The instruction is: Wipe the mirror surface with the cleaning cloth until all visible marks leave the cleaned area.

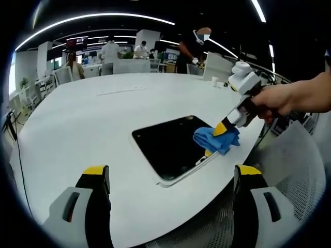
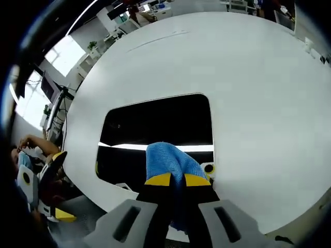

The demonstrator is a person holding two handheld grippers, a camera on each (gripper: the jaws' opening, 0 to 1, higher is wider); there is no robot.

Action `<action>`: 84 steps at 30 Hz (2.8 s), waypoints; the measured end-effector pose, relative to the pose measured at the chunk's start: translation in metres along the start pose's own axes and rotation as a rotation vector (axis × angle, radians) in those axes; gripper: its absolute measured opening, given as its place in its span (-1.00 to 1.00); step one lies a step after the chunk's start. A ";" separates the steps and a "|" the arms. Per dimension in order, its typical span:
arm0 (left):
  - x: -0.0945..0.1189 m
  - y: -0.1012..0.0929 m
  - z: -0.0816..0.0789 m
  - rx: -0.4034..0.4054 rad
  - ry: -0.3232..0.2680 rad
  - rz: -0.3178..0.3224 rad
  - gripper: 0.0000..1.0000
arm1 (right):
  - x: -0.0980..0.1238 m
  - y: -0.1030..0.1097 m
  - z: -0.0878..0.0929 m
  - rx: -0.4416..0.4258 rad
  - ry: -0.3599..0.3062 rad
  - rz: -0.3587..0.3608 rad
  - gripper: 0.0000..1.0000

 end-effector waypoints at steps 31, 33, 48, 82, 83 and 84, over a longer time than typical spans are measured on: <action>0.004 -0.004 -0.001 -0.015 -0.001 0.002 0.98 | -0.021 0.058 -0.010 -0.019 -0.010 -0.065 -0.96; 0.003 -0.004 -0.001 -0.013 0.002 0.007 0.98 | -0.022 0.062 -0.010 -0.016 -0.009 -0.066 -0.96; 0.004 -0.005 -0.002 -0.014 0.000 0.006 0.98 | -0.034 0.090 -0.017 -0.001 0.009 -0.086 -0.95; 0.004 -0.005 -0.005 -0.031 -0.016 0.012 0.98 | -0.044 0.136 -0.022 0.101 0.033 -0.113 -0.96; 0.004 -0.005 -0.005 -0.033 -0.015 0.011 0.98 | -0.043 0.136 -0.022 0.102 0.033 -0.113 -0.96; 0.004 -0.005 -0.005 -0.033 -0.018 0.011 0.98 | -0.043 0.136 -0.021 0.103 0.033 -0.113 -0.96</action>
Point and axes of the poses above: the point that each gripper's makers call its tool centre point, and the gripper's own axes: x roughly backward along the fingers, y roughly to its left, z roughly out of its underside, the point moved 6 cm from there along x, roughly backward along the fingers, and after that the axes turned 9 degrees about x, right-handed, at the moved point
